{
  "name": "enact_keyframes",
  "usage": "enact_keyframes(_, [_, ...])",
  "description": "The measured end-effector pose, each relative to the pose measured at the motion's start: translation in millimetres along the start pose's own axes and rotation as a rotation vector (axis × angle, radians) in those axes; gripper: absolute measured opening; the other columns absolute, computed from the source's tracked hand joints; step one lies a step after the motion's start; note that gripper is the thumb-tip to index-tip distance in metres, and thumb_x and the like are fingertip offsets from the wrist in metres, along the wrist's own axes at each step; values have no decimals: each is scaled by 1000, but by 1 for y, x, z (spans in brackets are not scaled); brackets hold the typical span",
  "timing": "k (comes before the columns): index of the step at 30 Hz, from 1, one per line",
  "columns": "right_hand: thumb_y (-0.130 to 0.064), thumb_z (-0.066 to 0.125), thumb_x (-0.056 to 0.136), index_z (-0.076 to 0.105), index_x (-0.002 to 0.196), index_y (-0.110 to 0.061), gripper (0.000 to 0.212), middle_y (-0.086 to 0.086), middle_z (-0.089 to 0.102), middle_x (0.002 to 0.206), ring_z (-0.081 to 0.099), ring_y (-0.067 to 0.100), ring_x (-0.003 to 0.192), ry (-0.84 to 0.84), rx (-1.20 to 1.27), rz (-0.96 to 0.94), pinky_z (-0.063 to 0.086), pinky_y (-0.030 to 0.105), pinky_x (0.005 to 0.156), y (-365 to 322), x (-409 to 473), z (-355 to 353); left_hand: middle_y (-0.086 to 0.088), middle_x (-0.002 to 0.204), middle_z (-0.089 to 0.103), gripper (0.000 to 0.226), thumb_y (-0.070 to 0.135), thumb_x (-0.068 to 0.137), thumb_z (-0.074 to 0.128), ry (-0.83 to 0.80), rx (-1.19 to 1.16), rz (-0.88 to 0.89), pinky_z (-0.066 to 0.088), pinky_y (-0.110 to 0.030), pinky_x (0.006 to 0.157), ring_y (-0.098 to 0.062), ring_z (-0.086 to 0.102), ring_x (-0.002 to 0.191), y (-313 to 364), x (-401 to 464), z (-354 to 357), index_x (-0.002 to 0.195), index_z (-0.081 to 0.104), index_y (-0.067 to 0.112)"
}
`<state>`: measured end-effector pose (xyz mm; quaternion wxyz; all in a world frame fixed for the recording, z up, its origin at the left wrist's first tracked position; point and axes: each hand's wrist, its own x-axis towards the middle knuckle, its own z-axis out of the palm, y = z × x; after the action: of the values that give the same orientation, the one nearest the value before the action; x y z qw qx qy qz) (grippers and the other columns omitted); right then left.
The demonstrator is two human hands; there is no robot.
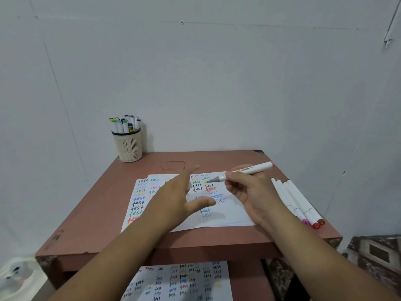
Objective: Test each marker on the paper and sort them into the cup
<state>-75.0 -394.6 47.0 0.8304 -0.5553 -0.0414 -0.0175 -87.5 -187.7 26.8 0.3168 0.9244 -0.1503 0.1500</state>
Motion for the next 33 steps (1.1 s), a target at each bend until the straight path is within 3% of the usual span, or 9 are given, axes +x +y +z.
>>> enact_keyframes(3, [12,70,88,60,93,-4,19,24,76,90,71,25,74,42,-68,0,64,29,73,6,13,-14,18,98,48,72,81,79,47,-26,32,-17,43,-29,81,1,48,89,-3,0,4,140,37,44])
enact_keyframes(5, [9,72,88,65,97,-1,16,22,75,88,70,24,75,45,-176,3,64,31,75,14,19,-20,14,112,51,56,69,91,46,-38,59,-44,42,-30,90,-2,47,97,-6,1,12,138,42,40])
enact_keyframes(9, [8,77,85,70,93,0,14,18,75,86,73,26,79,39,-281,-24,63,39,83,25,24,-25,7,121,58,36,46,101,47,-47,94,-64,39,-28,89,-7,52,108,-10,5,25,135,49,33])
enact_keyframes(12, [11,80,81,68,92,-3,22,15,77,85,73,24,77,32,-333,-81,62,36,76,28,23,-26,5,126,59,31,32,103,45,-35,106,-72,37,-27,88,-11,53,114,-13,7,28,133,52,30])
enact_keyframes(15, [7,78,84,70,84,-7,16,12,70,69,65,23,62,-23,-414,-94,56,35,62,31,21,-28,3,127,58,32,21,102,40,-19,63,-91,38,-28,85,-12,54,109,-16,7,30,130,54,27])
enact_keyframes(21, [-7,81,85,73,74,-15,16,11,73,72,66,23,64,-108,-589,-91,56,38,65,35,22,-31,5,126,59,26,20,103,43,-4,78,-93,40,-29,92,-12,53,114,-20,8,37,123,59,24])
enact_keyframes(26, [-11,82,86,74,75,-17,15,11,74,76,67,23,66,-117,-621,-93,61,44,72,37,25,-31,7,106,59,24,23,101,49,15,69,-98,43,-31,89,-13,57,104,-24,11,40,119,64,30])
enact_keyframes(29, [-8,81,84,71,74,-15,16,7,72,71,65,21,63,-126,-642,-84,60,41,68,38,25,-31,7,96,56,23,24,100,53,20,72,-96,42,-31,85,-14,56,97,-24,12,41,115,68,34])
enact_keyframes(33, [-8,81,84,71,75,-13,14,8,71,69,65,20,61,-119,-640,-89,56,36,64,37,25,-33,4,98,57,25,26,99,56,25,61,-95,43,-32,88,-14,56,99,-24,12,41,119,68,35])
